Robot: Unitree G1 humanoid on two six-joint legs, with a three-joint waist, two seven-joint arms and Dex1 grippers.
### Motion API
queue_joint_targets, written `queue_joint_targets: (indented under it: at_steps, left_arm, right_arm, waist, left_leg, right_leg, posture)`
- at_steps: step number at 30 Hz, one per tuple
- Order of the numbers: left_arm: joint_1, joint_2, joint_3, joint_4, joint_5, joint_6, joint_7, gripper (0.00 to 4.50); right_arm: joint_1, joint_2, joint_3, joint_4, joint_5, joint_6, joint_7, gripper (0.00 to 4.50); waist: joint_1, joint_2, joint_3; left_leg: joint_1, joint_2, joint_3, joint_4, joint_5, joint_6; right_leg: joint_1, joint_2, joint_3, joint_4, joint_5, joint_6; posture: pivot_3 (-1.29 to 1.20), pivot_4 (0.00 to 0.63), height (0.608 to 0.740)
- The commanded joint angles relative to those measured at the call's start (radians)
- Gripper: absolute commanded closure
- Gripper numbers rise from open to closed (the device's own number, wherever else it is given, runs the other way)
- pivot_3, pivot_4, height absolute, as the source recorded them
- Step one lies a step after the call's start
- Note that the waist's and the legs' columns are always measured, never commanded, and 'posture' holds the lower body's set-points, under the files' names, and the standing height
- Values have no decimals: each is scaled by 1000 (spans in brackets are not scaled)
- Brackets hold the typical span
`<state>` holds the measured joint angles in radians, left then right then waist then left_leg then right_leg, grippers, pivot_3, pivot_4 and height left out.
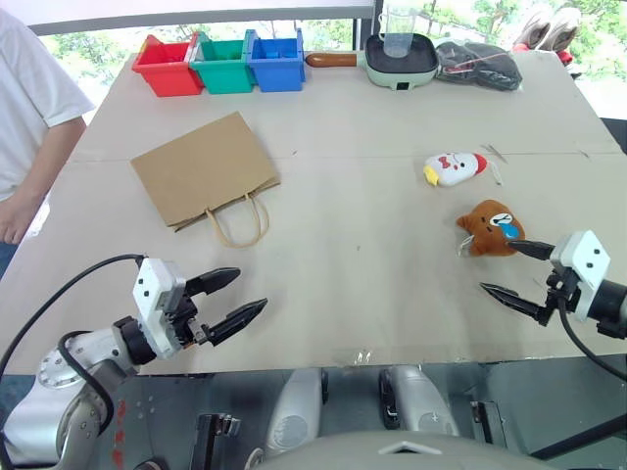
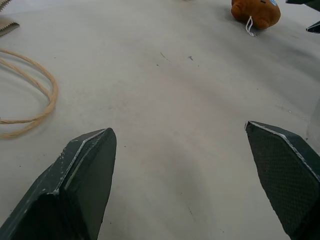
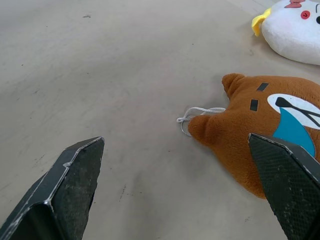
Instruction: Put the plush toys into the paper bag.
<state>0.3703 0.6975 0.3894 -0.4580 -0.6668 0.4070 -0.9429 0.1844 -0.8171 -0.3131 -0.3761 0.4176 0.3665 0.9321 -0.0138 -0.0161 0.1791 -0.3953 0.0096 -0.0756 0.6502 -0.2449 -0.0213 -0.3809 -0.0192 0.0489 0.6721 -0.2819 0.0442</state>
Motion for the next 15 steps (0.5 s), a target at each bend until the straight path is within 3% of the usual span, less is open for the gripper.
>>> queue_joint_targets:
  at_steps: [1,4,8,15]
  left_arm:
    - [-74,41,40,83,68,-90,2,47]
    - [-174,113,96,284,205,-265,-5,47]
    - [-216,186,108,484,319,-448,-45,47]
    - [-397,202,-40,685,537,-688,44,47]
  right_arm:
    - [-16,58,22,-74,37,-37,-21,0]
    - [-41,144,97,-170,84,-32,-47,0]
    - [-35,162,154,-218,40,-21,-87,0]
    - [-63,189,235,-246,13,-13,-147,0]
  waist:
    - [0,0,0]
    - [2,-1,0]
    - [-4,2,-1]
    - [10,0,-1]
  left_leg:
    - [0,0,0,0,0,0]
    - [1,0,-3,0,0,0]
    - [1,2,0,-2,0,0]
    - [-3,0,-2,-2,-1,1]
  right_leg:
    - [0,0,0,0,0,0]
    - [0,4,-3,0,0,0]
    - [0,2,-1,0,0,-2]
    - [0,-1,-4,-6,1,-1]
  posture:
    - [0,150,740]
    - [0,150,740]
    - [0,150,740]
    - [0,150,740]
